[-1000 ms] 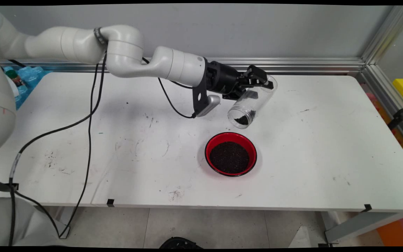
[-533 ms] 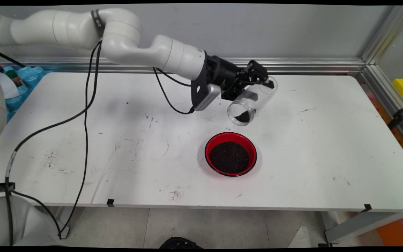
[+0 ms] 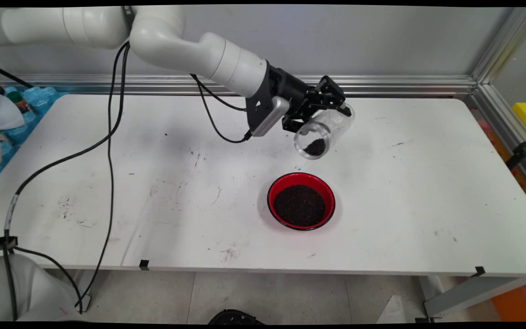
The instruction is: Pour the black seasoning powder in the red bowl
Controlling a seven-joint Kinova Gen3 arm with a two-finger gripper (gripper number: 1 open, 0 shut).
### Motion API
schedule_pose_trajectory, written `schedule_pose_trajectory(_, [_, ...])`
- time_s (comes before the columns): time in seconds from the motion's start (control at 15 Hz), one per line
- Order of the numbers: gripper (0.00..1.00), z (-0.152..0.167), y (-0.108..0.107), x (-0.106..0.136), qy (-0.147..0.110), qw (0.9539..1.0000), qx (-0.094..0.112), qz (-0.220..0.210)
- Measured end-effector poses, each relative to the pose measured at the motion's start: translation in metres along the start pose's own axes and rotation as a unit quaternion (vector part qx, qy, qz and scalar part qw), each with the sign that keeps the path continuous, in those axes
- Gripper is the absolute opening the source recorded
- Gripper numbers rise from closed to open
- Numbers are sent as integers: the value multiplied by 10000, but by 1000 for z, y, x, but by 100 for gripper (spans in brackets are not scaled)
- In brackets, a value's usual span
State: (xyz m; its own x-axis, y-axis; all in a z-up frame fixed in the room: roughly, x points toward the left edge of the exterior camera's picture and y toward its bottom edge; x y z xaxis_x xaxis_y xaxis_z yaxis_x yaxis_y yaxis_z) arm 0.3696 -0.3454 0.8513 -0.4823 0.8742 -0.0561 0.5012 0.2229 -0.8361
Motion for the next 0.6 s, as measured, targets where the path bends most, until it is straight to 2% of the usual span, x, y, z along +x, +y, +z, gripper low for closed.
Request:
schedule_pose_trajectory(0.33, [0,1,-14,-5,85,9978,4,-654])
schedule_pose_trajectory(0.6, [0,1,-31,-12,173,9891,68,-1462])
